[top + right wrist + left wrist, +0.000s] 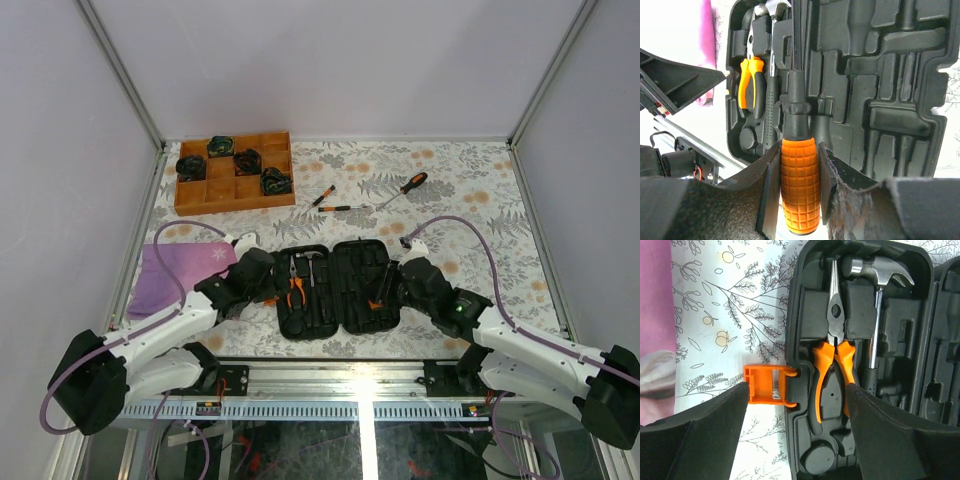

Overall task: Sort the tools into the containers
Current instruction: Place the screwdriver in the storage box.

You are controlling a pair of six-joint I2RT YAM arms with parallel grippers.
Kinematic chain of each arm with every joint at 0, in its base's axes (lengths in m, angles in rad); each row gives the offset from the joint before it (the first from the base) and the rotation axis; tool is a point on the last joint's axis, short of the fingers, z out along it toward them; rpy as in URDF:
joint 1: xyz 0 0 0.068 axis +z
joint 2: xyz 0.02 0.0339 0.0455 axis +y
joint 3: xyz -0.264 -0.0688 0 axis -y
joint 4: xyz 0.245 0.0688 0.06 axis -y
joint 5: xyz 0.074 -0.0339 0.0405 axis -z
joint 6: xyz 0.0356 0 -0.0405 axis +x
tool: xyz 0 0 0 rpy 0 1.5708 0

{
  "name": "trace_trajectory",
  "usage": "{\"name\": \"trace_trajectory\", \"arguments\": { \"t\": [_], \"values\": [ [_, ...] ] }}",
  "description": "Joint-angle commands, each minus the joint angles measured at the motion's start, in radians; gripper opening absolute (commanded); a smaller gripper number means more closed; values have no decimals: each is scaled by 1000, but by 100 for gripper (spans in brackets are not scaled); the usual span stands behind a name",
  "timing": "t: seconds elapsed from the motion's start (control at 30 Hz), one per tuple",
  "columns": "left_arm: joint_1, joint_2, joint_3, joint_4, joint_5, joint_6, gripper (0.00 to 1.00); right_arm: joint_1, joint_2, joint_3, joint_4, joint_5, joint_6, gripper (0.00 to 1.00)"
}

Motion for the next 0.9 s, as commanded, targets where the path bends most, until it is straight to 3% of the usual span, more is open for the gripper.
{"name": "trace_trajectory", "arguments": {
  "t": [0.0,0.2,0.63,0.87],
  "values": [
    [35,31,-2,72,22,36,72,3,12,29,67,-1,7,0],
    [78,70,-3,88,53,53,52,2,18,20,81,-11,15,0],
    [171,174,59,201,96,97,49,2,14,18,72,-24,9,0],
    [198,271,94,247,110,114,36,2,2,14,67,-30,8,0]
  ]
}}
